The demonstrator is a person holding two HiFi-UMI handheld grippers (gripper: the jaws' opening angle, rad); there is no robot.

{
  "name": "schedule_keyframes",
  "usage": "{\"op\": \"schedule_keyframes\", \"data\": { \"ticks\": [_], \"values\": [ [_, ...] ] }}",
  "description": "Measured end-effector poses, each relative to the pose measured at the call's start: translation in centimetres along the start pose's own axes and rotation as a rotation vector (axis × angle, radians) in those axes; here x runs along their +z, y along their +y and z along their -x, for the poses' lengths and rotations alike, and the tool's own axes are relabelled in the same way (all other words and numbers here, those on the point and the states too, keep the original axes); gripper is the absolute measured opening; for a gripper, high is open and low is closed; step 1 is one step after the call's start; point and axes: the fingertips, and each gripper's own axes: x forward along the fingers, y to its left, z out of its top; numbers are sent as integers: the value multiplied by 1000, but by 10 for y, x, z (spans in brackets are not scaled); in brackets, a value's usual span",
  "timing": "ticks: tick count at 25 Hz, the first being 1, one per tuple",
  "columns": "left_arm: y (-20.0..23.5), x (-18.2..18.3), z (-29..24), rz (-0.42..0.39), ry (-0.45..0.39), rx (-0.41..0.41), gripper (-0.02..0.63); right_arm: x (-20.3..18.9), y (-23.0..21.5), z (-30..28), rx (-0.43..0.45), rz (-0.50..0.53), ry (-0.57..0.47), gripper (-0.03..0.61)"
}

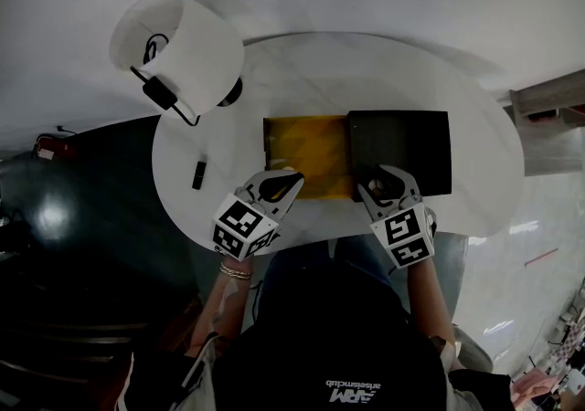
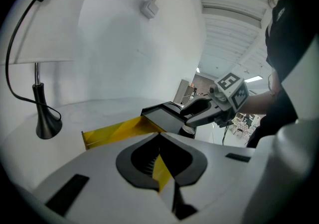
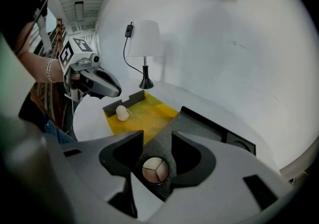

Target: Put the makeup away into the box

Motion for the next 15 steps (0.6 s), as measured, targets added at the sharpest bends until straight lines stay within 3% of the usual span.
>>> {"op": "schedule_keyframes", "data": {
  "ticks": [15],
  "values": [
    [-31, -5, -25, 16, 29, -13, 17, -39, -2, 3, 55, -36, 28, 193]
  ]
}}
